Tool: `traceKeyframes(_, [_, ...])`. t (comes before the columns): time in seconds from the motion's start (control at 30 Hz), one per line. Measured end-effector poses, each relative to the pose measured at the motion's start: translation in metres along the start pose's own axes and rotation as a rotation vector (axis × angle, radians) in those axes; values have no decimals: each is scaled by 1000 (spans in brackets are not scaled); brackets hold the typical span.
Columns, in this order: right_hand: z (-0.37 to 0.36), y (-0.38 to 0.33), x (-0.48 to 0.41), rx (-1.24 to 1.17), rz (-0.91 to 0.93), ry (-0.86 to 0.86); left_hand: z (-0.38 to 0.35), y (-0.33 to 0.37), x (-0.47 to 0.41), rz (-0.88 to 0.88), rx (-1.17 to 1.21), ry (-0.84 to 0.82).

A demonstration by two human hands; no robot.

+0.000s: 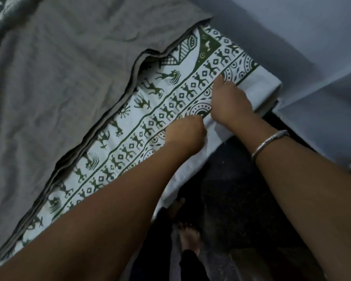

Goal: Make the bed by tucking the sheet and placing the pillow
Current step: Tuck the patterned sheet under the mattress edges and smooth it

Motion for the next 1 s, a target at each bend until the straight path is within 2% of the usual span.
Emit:
traceKeyframes(0.17, [14,8,-11,-14,51,-207,13,23,-14,-323,-60,-124])
traceKeyframes(0.27, [27,22,-23,48,-6,-331,34,27,-33,-369,53,-145])
traceKeyframes(0.33, [39,29,-32,28,-45,-299,53,29,-48,-364,130,-55])
traceKeyframes(0.43, [55,36,-48,19,-58,-102,77,24,-76,-304,103,103])
traceKeyframes(0.53, [57,25,-68,41,32,-42,99,5,-106,-175,52,253])
traceKeyframes(0.67, [57,-3,-100,64,202,34,114,-22,-131,-19,36,298])
traceKeyframes(0.8, [54,-28,-135,91,277,-93,116,-50,-150,108,79,189])
traceKeyframes(1.0, [52,-44,-167,197,171,-413,111,-82,-164,244,269,64])
Point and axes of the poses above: each hand's wrist, its own x-axis away from the middle knuckle, its own z-axis out of the back of the hand, y = z × x, the point moved 5 cm from there along -x, towards the middle knuckle, and after that the axes turned 13 degrees about z, right-handed, at the moved point
